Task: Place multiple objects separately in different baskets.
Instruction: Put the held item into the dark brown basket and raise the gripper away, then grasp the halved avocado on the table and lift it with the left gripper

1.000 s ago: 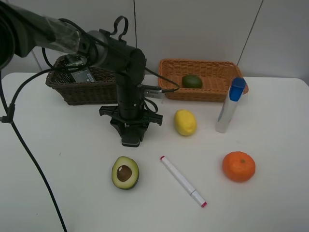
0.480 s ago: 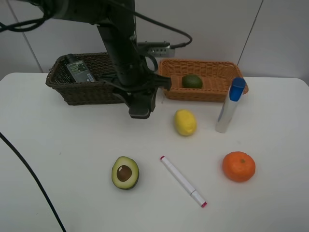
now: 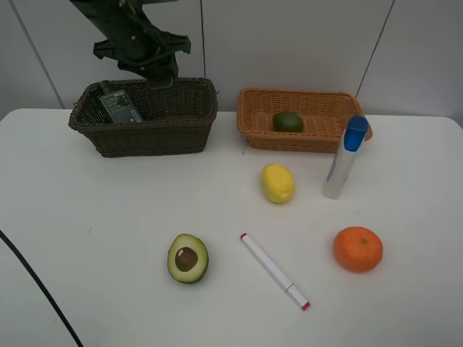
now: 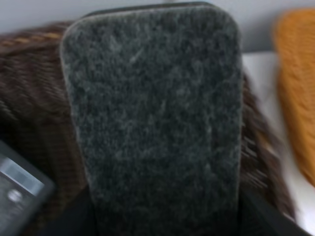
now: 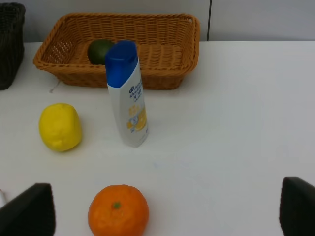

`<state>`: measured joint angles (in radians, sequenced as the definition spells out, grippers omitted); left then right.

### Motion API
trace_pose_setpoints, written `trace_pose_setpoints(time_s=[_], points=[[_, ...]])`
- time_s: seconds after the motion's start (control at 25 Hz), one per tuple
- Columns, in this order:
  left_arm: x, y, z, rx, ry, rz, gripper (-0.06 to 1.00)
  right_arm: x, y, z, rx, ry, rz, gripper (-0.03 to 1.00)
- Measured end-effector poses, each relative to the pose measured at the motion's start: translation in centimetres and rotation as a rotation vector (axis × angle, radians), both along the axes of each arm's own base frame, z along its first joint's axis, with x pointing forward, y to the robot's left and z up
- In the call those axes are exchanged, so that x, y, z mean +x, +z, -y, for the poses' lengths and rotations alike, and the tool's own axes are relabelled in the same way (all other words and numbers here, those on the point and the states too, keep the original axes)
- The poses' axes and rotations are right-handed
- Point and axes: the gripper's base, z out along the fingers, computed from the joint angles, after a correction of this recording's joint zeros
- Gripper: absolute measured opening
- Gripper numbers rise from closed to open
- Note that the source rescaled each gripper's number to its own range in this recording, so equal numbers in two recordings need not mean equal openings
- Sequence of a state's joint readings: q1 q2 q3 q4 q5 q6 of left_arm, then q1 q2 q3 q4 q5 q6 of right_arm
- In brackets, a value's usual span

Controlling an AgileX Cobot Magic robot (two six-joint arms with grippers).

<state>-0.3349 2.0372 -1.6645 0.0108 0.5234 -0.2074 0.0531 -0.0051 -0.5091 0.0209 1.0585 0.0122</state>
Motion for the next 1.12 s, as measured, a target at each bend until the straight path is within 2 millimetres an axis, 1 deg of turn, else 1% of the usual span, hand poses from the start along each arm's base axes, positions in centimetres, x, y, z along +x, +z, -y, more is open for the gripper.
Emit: trace_pose_setpoints(time_s=[0.08, 0.12, 0.2, 0.24, 0.28, 0.36, 0.48, 0.6, 0.72, 0.84, 0.92, 1.0, 1.08, 1.12], points=[[0.8, -1.1, -0.9, 0.001, 0.022, 0.001, 0.33, 0.0, 0.0, 0.0, 0.000, 0.000, 0.000, 1.00], [1.0, -1.6, -1.1, 0.004, 0.028, -0.004, 0.39, 0.0, 0.0, 0.0, 0.000, 0.000, 0.000, 1.00], [1.2, -2.2, -1.2, 0.008, 0.032, -0.017, 0.70, 0.0, 0.0, 0.0, 0.000, 0.000, 0.000, 1.00], [1.2, -2.3, -1.3, 0.009, 0.033, -0.021, 0.84, 0.0, 0.0, 0.0, 0.000, 0.000, 0.000, 1.00], [1.2, -2.3, -1.3, 0.010, 0.033, -0.022, 0.91, 0.0, 0.0, 0.0, 0.000, 0.000, 0.000, 1.00], [1.2, -2.3, -1.3, 0.008, 0.034, -0.030, 0.97, 0.0, 0.0, 0.0, 0.000, 0.000, 0.000, 1.00], [0.7, -1.8, -1.4, 0.016, 0.037, -0.079, 0.99, 0.0, 0.0, 0.0, 0.000, 0.000, 0.000, 1.00], [-0.3, -0.3, -1.4, 0.012, 0.042, -0.180, 0.99, 0.0, 0.0, 0.0, 0.000, 0.000, 0.000, 1.00], [-2.1, 1.6, -0.9, -0.003, 0.028, -0.340, 0.99, 0.0, 0.0, 0.0, 0.000, 0.000, 0.000, 1.00], [-4.1, 2.7, 0.0, 0.014, -0.015, -0.497, 0.99, 0.0, 0.0, 0.0, 0.000, 0.000, 0.000, 1.00], [-4.9, 2.9, 1.0, 0.016, -0.044, -0.529, 0.99, 0.0, 0.0, 0.0, 0.000, 0.000, 0.000, 1.00], [-5.9, 2.6, 2.2, 0.023, -0.076, -0.549, 0.99, 0.0, 0.0, 0.0, 0.000, 0.000, 0.000, 1.00], [-7.4, 2.1, 3.4, 0.031, -0.109, -0.583, 0.99, 0.0, 0.0, 0.0, 0.000, 0.000, 0.000, 1.00], [-8.6, 1.9, 4.0, 0.041, -0.129, -0.606, 0.99, 0.0, 0.0, 0.0, 0.000, 0.000, 0.000, 1.00]])
